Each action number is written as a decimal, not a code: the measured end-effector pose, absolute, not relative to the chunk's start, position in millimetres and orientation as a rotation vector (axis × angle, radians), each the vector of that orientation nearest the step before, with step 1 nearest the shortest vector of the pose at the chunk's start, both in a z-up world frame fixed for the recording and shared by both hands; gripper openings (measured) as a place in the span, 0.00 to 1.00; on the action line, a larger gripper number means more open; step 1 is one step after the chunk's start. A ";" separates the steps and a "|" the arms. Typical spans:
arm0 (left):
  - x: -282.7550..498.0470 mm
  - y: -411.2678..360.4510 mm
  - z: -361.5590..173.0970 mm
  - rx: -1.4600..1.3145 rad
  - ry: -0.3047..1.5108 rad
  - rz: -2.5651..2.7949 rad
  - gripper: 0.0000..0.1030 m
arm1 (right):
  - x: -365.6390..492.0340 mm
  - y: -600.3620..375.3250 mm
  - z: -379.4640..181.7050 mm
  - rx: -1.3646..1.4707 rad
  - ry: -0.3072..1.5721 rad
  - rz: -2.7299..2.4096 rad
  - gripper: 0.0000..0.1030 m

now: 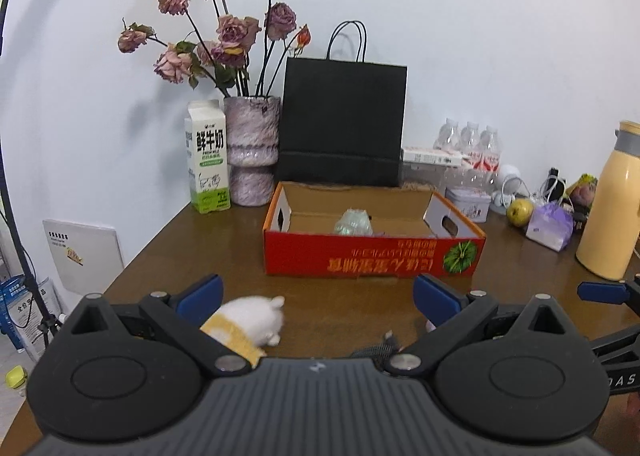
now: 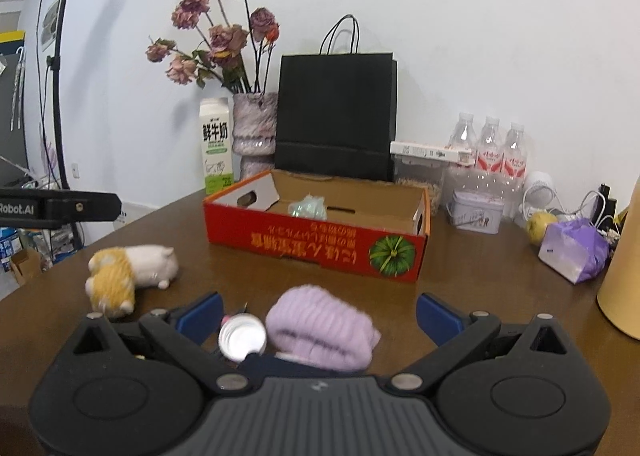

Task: Organize objects
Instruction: 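Move both tools back toward the remaining items on the table, then grasp the navy glasses case with the right gripper, then grasp the yellow plush toy with the left gripper while the right gripper holds the glasses case, then carry the plush toy and glasses case up and over into the red box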

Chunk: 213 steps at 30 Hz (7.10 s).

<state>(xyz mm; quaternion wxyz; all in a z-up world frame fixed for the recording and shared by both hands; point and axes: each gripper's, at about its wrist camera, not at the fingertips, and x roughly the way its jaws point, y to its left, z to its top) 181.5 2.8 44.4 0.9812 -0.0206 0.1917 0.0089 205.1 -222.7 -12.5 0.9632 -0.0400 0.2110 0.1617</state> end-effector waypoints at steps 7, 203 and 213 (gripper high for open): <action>166.9 15.7 29.8 -0.007 0.426 0.015 1.00 | 192.3 -223.5 -29.0 -0.099 0.476 0.325 1.00; 178.5 -13.3 2.9 0.042 0.397 0.057 0.88 | 185.8 -222.1 -41.7 0.016 0.356 0.310 0.58; 214.6 -22.5 12.8 0.026 0.403 0.055 0.88 | 221.6 -209.4 -23.6 0.005 0.356 0.344 0.58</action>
